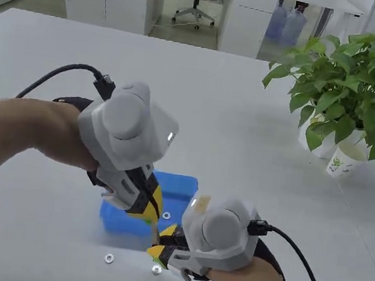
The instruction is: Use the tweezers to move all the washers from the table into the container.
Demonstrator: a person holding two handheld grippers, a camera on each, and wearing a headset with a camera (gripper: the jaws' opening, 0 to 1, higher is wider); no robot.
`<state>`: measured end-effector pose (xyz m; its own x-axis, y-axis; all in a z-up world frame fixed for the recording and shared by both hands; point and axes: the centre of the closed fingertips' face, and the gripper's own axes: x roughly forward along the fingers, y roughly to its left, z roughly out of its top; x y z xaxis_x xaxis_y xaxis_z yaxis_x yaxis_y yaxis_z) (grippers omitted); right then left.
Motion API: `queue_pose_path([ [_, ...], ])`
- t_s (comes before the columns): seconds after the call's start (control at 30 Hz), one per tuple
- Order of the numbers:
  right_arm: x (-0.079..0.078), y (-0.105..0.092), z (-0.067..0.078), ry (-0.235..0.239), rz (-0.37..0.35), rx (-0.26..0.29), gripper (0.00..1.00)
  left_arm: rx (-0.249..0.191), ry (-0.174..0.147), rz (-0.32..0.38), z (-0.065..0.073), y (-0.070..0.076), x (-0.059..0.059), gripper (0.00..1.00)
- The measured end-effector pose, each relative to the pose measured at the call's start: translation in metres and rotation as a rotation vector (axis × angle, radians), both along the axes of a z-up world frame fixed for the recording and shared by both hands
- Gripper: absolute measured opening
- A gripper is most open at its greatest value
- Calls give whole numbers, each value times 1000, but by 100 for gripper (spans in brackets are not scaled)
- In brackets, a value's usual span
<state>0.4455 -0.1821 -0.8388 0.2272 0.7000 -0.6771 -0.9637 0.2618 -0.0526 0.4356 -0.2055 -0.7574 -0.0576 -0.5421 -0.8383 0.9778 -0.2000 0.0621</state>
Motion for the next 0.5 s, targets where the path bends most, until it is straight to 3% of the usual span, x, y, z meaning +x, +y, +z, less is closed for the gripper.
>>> queue_pose_path([
  [0.5,-12,-3,-17,42,-5,22,12,12,33,-10,-19,-2,-6,5],
])
